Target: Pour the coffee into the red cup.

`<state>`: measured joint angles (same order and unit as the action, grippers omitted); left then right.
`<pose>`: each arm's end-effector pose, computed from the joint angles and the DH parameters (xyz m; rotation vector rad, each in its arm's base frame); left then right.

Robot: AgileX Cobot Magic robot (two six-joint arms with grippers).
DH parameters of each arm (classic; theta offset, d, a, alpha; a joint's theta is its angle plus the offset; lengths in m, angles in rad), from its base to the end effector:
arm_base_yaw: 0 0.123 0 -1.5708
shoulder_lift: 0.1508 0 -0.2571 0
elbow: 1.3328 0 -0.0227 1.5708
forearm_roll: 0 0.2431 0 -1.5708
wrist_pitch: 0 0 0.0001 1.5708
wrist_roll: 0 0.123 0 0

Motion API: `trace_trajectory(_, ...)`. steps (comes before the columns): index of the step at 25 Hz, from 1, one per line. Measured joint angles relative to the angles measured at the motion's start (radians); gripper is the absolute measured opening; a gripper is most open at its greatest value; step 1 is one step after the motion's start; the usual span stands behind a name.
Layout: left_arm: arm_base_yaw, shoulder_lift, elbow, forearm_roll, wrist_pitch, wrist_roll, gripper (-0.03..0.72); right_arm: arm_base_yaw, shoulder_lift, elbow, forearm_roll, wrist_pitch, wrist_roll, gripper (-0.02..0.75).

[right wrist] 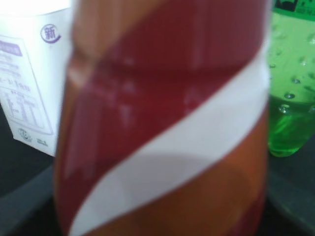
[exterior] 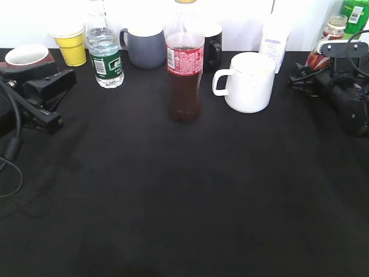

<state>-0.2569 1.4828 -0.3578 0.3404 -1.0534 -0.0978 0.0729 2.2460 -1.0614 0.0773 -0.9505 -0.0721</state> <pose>0.2588 -0.1049 0.1805 0.4890 1.5160 -0.3739 0.4408 0.0244 0.0730 -0.0394 1.7184 -0.0201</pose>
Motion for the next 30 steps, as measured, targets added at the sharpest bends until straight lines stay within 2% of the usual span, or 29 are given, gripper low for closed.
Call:
trace_trajectory(2,0.0,0.0,0.0,0.0,0.0,0.0,0.292,0.0,-0.005,0.009,0.0,0.002,0.0,0.605)
trace_trajectory(10,0.0,0.0,0.0,0.0,0.0,0.0,0.292,0.0,-0.088,0.217,0.02,-0.057,0.0,0.599)
trace_trajectory(12,0.0,0.0,0.0,0.001,0.001,-0.002,0.292,0.0,-0.155,0.232,0.02,-0.017,0.0,0.597)
trace_trajectory(13,0.0,-0.012,-0.003,0.0,0.039,-0.017,0.292,0.0,-0.206,0.232,0.014,0.065,0.0,0.597)
trace_trajectory(15,0.0,-0.062,-0.061,0.0,0.289,-0.047,0.292,0.0,-0.329,0.232,0.003,0.318,0.0,0.596)
trace_trajectory(18,-0.002,-0.149,-0.204,-0.007,0.845,-0.099,0.292,0.0,-0.481,0.233,0.001,0.824,0.0,0.594)
trace_trajectory(20,-0.023,-0.186,-0.306,-0.103,1.222,-0.108,0.292,0.0,-0.58,0.219,-0.006,1.113,0.0,0.592)
trace_trajectory(23,-0.048,-0.196,-0.474,-0.207,1.72,-0.108,0.296,0.0,-0.703,0.116,0.011,1.496,0.0,0.591)
trace_trajectory(24,-0.048,-0.196,-0.528,-0.224,1.883,-0.108,0.296,0.0,-0.737,0.082,0.02,1.573,0.001,0.591)
trace_trajectory(26,-0.048,-0.196,-0.607,-0.228,2.097,-0.104,0.312,0.0,-0.813,0.056,0.026,1.664,0.001,0.591)
trace_trajectory(28,-0.048,-0.197,-0.64,-0.229,2.234,-0.102,0.415,0.0,-0.902,0.054,0.026,1.738,0.001,0.591)
trace_trajectory(29,-0.048,-0.197,-0.64,-0.231,2.258,-0.102,0.483,0.0,-0.951,0.053,0.026,1.78,0.001,0.591)
trace_trajectory(30,-0.048,-0.201,-0.64,-0.246,2.265,-0.102,0.518,0.0,-1.006,0.053,0.026,1.827,0.001,0.591)
